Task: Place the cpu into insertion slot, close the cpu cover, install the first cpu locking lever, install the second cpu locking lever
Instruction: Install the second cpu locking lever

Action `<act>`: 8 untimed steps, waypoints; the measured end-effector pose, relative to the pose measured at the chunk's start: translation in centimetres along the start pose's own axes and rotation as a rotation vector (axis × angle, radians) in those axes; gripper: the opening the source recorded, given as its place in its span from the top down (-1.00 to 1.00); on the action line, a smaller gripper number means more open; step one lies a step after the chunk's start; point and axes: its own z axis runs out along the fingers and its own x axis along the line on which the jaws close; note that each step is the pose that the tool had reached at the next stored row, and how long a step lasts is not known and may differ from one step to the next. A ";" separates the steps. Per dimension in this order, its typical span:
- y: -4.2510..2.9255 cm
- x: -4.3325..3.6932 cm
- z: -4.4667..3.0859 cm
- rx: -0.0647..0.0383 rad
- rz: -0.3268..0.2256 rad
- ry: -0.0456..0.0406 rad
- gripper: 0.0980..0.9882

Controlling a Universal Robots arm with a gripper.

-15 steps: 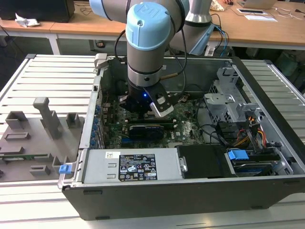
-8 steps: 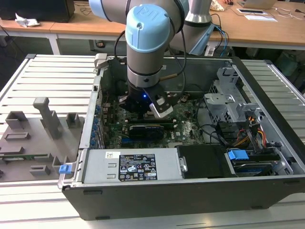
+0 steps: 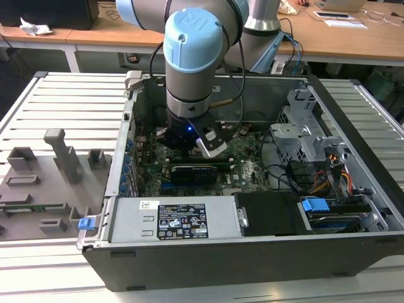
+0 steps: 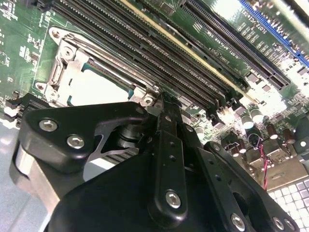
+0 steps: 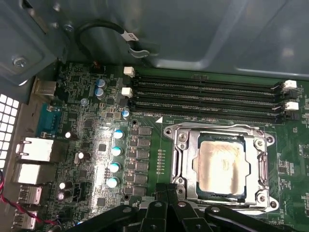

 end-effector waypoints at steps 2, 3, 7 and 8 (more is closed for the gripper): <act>-0.01 0.00 0.01 0.000 0.000 0.0001 0.98; -0.04 0.00 0.00 0.000 0.000 0.0001 0.98; -0.13 0.01 -0.21 0.000 0.000 -0.0001 0.98; -0.08 0.01 -0.48 0.000 0.000 0.0002 0.98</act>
